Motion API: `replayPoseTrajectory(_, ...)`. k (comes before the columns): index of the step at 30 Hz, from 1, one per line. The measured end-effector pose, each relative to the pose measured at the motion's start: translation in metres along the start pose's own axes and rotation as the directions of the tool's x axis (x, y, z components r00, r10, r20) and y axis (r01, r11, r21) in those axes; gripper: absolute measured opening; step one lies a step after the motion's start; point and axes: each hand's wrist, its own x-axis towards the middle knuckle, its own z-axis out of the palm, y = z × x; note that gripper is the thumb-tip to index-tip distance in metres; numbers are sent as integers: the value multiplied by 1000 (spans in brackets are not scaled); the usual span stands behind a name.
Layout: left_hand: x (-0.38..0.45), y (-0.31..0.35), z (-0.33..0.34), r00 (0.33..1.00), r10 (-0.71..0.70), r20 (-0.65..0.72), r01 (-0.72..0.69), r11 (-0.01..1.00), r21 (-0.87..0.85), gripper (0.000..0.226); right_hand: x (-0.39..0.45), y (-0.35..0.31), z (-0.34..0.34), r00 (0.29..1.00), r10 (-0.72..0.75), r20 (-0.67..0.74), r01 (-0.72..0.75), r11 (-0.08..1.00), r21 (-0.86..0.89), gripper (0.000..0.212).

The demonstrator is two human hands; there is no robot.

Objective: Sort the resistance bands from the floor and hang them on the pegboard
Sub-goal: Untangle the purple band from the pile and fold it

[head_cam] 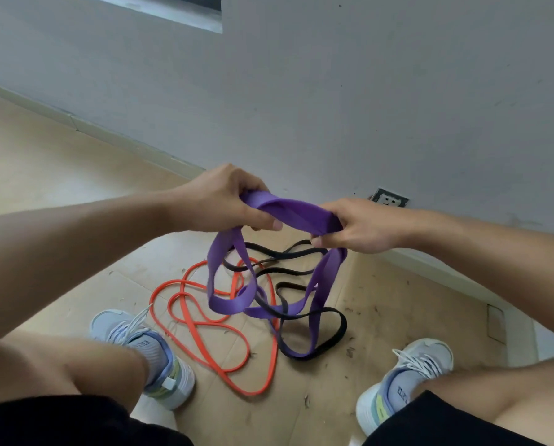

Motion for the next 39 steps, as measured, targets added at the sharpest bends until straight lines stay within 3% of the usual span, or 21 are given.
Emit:
replayPoseTrajectory(2,-3,1,1,994,-27,103,35,996,-83,26,-3,0,3,999,3,36,-2,1000,-28,6)
replayPoseTrajectory(6,-7,-2,-1,955,-26,296,95,971,-219,31,-6,-1,5,997,-18,78,25,996,-80,16)
replayPoseTrajectory(10,-9,-5,0,930,-38,365,149,948,-281,20,-3,-2,9,999,-44,13,46,977,-206,6)
replayPoseTrajectory(13,-8,7,5,962,-57,268,155,920,-360,24,2,-3,11,991,-53,-126,16,960,-280,21)
replayPoseTrajectory(16,-6,25,6,995,-101,15,101,953,-287,52,7,-3,10,953,-52,-297,-16,975,-221,19)
replayPoseTrajectory(18,-4,29,8,990,-113,-83,82,946,-313,48,10,-5,10,941,-34,-336,-27,984,-176,14)
replayPoseTrajectory(23,-1,21,12,997,-61,-53,32,904,-427,27,11,-10,13,976,-3,-216,5,1000,9,26)
replayPoseTrajectory(27,-3,17,16,997,-67,-35,38,846,-532,30,12,-13,19,996,-35,-87,38,999,34,13)
replayPoseTrajectory(30,-4,19,15,995,-90,-42,49,811,-582,24,13,-16,17,996,-60,-67,63,997,39,30)
replayPoseTrajectory(33,-5,20,13,993,-106,-50,53,786,-616,17,14,-17,13,996,-78,-30,79,997,3,20)
replayPoseTrajectory(36,-5,22,13,991,-125,-50,61,753,-655,18,14,-17,14,996,-89,-23,89,996,5,38)
replayPoseTrajectory(39,-5,26,13,993,-113,-38,56,727,-685,18,13,-17,16,994,-91,-55,90,996,-6,32)
